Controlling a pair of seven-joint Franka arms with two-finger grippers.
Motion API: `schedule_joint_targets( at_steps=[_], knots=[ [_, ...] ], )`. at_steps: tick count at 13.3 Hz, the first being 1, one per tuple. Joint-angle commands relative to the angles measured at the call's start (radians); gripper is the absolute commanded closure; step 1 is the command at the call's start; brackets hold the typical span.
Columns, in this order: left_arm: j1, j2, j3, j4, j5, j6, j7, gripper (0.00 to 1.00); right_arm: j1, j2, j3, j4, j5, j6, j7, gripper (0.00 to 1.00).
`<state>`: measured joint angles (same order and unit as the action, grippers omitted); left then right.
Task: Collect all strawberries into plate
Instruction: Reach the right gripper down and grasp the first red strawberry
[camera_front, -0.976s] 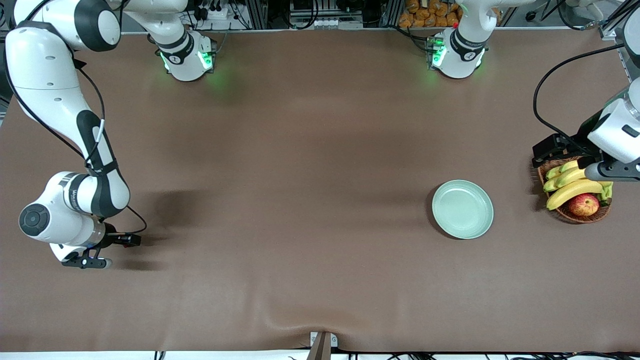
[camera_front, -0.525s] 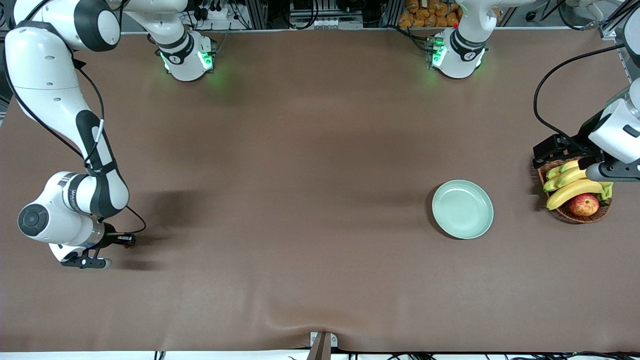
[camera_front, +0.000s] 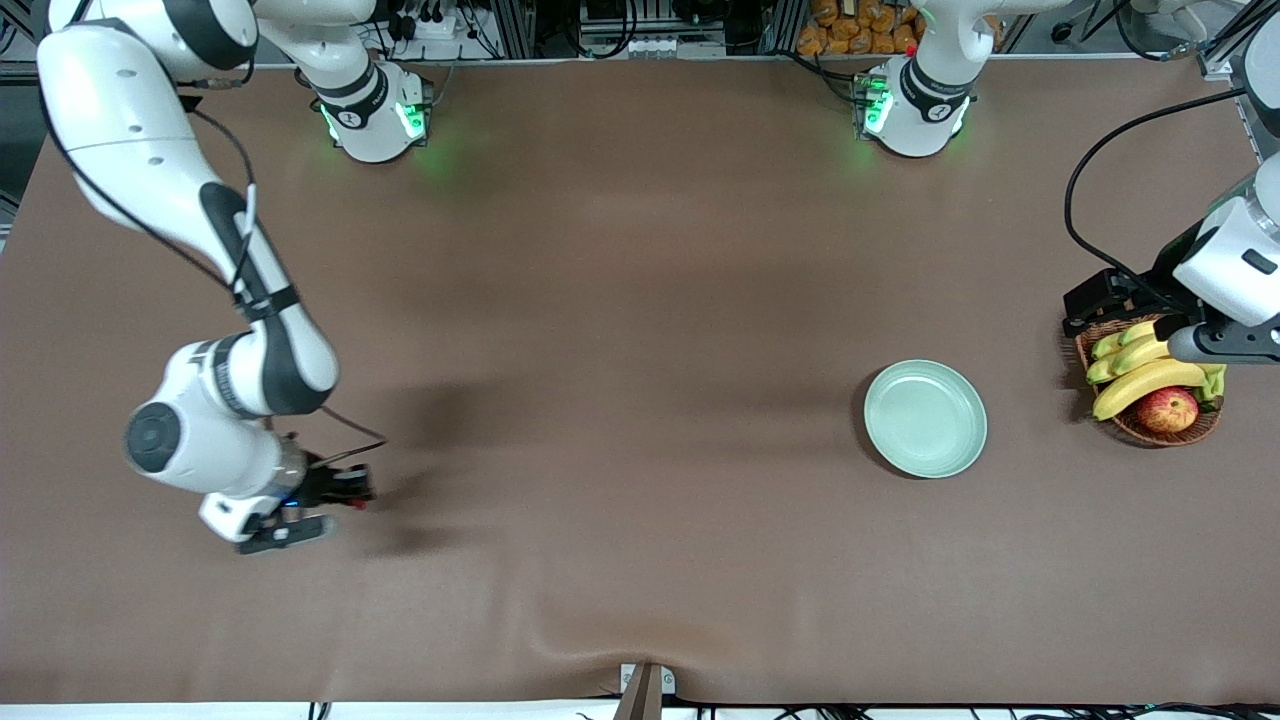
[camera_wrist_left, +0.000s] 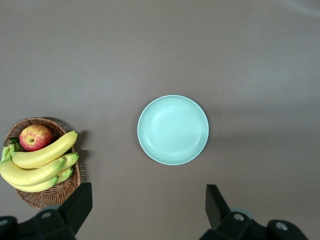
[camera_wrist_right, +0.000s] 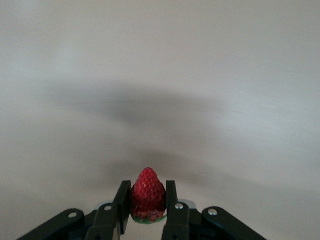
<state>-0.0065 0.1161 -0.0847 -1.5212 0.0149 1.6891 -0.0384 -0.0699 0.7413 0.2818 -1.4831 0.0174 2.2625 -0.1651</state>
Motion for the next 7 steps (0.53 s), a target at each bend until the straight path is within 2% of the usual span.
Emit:
schedule_joint_targets(
  at_steps=[1,4,7],
  knots=[
    [-0.004,0.004,0.000,0.013,-0.007,0.006,0.014,0.00,0.079,0.000,0.042,0.001,-0.007,-0.015,-0.010,1.00],
    [-0.003,0.004,0.000,0.013,-0.010,0.004,0.015,0.00,0.253,0.003,0.039,0.029,-0.010,-0.011,0.019,1.00],
    [-0.004,0.004,0.000,0.013,-0.009,0.004,0.015,0.00,0.390,0.024,0.036,0.067,-0.017,-0.001,0.145,1.00]
  ],
)
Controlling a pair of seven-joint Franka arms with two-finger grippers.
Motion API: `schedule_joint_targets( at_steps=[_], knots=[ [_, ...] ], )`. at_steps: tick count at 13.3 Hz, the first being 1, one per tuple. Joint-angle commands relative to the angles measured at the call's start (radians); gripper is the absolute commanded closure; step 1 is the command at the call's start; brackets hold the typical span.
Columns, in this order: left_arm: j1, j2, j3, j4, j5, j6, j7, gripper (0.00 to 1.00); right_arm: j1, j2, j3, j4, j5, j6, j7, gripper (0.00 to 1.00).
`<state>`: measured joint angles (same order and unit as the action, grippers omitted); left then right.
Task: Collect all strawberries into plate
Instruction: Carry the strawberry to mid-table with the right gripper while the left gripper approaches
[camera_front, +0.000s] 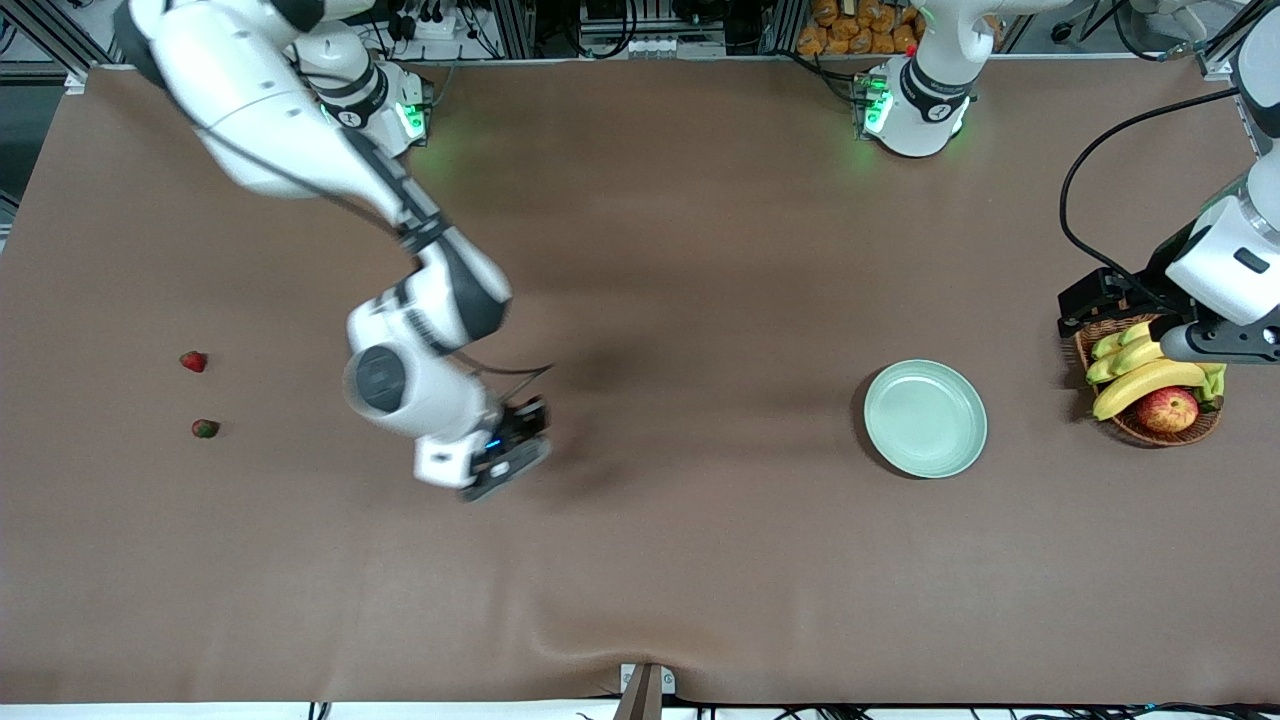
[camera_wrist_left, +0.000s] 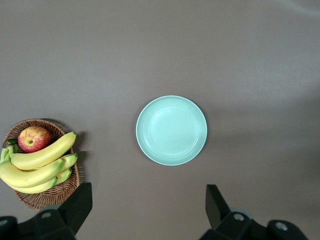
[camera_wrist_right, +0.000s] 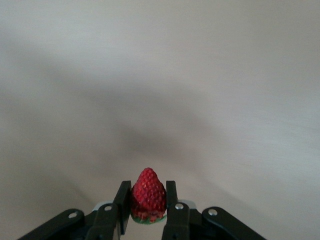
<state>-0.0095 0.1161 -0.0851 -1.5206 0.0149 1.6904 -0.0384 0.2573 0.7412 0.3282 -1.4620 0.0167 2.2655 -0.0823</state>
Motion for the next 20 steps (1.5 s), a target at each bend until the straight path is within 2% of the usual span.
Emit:
schedule_joint_targets(
  at_steps=[1,7,10,13,14,15,16,19,20],
  knots=[
    [-0.003,0.004,0.001,0.013,-0.010,0.003,0.015,0.00,0.100,0.036,-0.012,0.064,-0.017,-0.001,0.082,1.00],
    [-0.023,0.013,0.001,0.013,-0.007,0.003,0.015,0.00,0.232,0.130,-0.015,0.077,-0.017,0.164,0.142,1.00],
    [-0.023,0.013,0.001,0.013,0.002,0.003,0.014,0.00,0.309,0.173,-0.061,0.107,-0.015,0.172,0.145,1.00],
    [-0.023,0.013,0.001,0.016,0.007,0.003,0.014,0.00,0.344,0.216,-0.075,0.137,-0.017,0.215,0.183,1.00],
    [-0.020,0.013,0.002,0.016,0.010,0.003,0.015,0.00,0.349,0.216,-0.083,0.137,-0.017,0.218,0.184,0.94],
    [-0.015,0.013,0.002,0.014,0.010,0.003,0.015,0.00,0.350,0.216,-0.092,0.138,-0.017,0.218,0.184,0.38],
    [-0.015,0.019,0.002,0.013,0.008,0.003,0.015,0.00,0.353,0.215,-0.095,0.135,-0.021,0.223,0.182,0.00],
    [-0.014,0.058,0.002,0.016,0.007,0.005,0.015,0.00,0.336,0.172,-0.098,0.134,-0.023,0.209,0.185,0.00],
    [-0.015,0.068,0.001,0.016,-0.003,0.005,0.015,0.00,0.320,0.153,-0.118,0.126,-0.023,0.200,0.184,0.00]
  ],
)
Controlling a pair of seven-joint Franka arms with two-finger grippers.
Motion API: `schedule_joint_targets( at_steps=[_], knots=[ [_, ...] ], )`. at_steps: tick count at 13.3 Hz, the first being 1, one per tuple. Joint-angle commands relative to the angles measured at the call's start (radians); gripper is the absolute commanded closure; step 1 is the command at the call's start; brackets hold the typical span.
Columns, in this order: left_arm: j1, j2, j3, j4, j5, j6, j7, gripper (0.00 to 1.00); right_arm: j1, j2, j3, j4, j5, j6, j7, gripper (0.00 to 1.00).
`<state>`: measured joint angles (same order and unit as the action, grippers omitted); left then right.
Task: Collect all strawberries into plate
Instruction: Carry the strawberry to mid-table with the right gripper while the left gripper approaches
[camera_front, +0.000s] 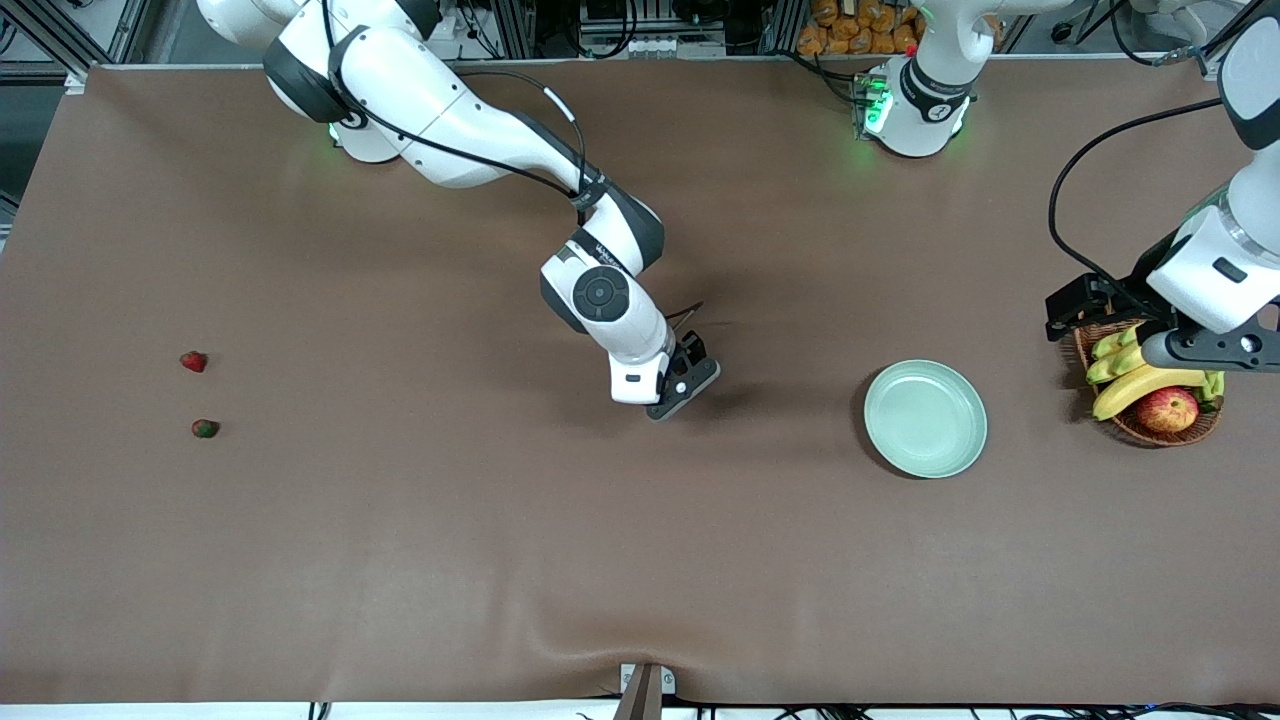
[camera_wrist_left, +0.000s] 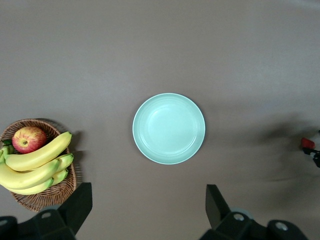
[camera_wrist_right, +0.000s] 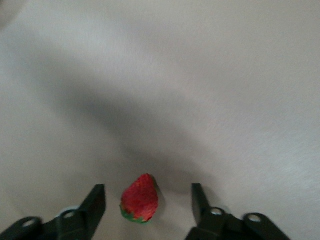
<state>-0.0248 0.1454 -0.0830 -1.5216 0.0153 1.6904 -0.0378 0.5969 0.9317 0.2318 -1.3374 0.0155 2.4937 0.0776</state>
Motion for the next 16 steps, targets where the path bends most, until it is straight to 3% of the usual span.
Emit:
schedule_joint_targets(
  at_steps=[1,7,9,12,16],
  knots=[
    [-0.009,0.037,-0.001,0.018,-0.003,0.005,0.013,0.00,-0.040,-0.066,-0.025,0.001,-0.020,-0.070,0.024,0.00],
    [-0.151,0.049,-0.011,0.047,-0.015,0.023,-0.153,0.00,-0.267,-0.186,-0.026,0.003,-0.020,-0.313,0.014,0.00],
    [-0.240,0.107,-0.011,0.049,-0.017,0.069,-0.294,0.00,-0.366,-0.214,-0.026,0.001,-0.020,-0.401,0.013,0.00],
    [-0.361,0.241,-0.009,0.130,-0.015,0.132,-0.526,0.00,-0.508,-0.231,-0.026,0.001,-0.020,-0.484,0.008,0.00],
    [-0.478,0.374,-0.008,0.141,-0.006,0.264,-0.645,0.00,-0.679,-0.241,-0.028,0.000,-0.034,-0.574,-0.097,0.00]
  ],
)
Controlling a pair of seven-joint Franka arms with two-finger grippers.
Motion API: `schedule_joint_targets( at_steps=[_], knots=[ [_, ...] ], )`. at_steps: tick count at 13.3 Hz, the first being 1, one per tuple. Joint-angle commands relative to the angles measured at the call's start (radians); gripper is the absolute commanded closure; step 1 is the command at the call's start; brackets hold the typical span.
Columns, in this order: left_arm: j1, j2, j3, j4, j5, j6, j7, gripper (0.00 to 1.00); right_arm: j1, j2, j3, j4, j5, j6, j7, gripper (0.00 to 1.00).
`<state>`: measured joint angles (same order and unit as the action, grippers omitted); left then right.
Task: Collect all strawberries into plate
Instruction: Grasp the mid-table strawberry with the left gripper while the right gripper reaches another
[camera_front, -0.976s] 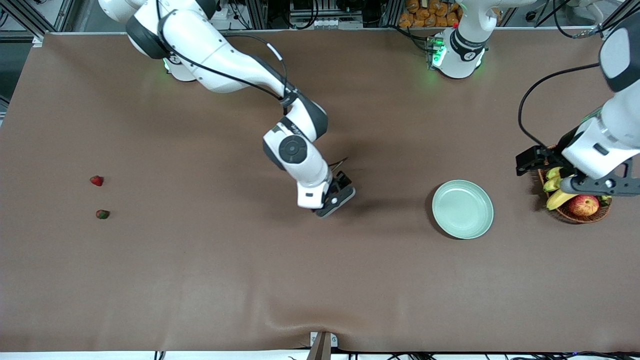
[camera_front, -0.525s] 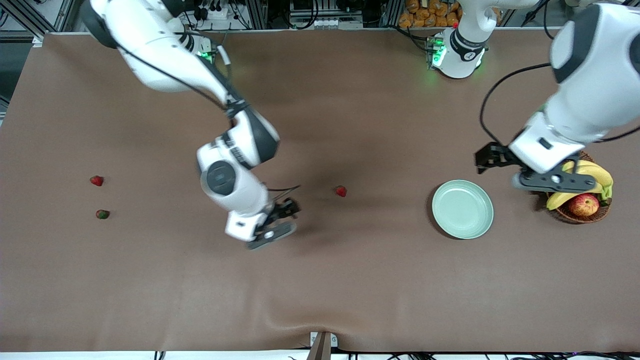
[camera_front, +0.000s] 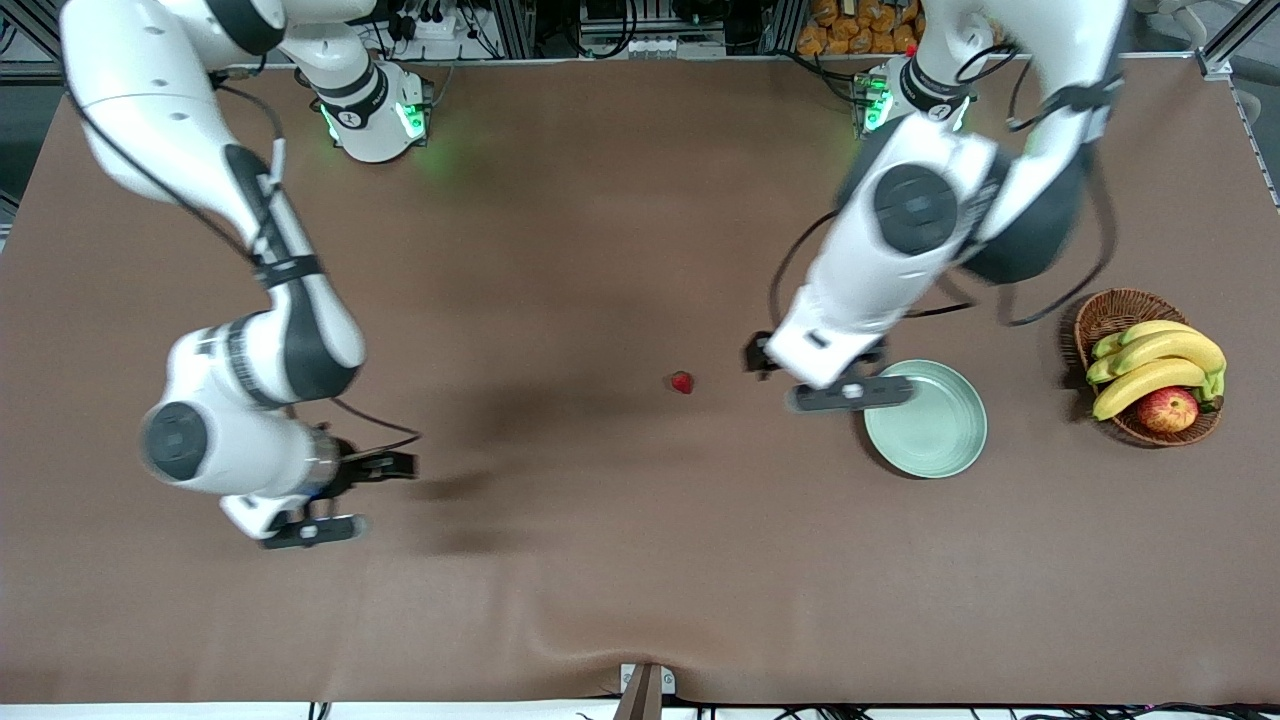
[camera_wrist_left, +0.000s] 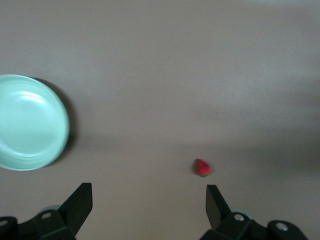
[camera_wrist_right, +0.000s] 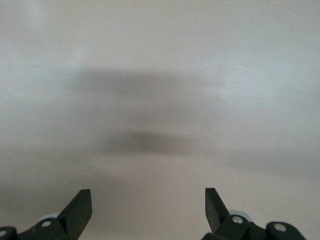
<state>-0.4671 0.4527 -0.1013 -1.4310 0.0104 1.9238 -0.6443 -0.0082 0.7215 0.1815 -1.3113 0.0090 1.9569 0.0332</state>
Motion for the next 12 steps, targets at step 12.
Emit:
schedule_joint_targets(
  at_steps=[12],
  knots=[
    [-0.197,0.319,0.020,0.008,0.066,0.211,-0.242,0.00,-0.467,-0.017,0.022,-0.137,-0.207,0.025,-0.255,0.00]
  ],
)
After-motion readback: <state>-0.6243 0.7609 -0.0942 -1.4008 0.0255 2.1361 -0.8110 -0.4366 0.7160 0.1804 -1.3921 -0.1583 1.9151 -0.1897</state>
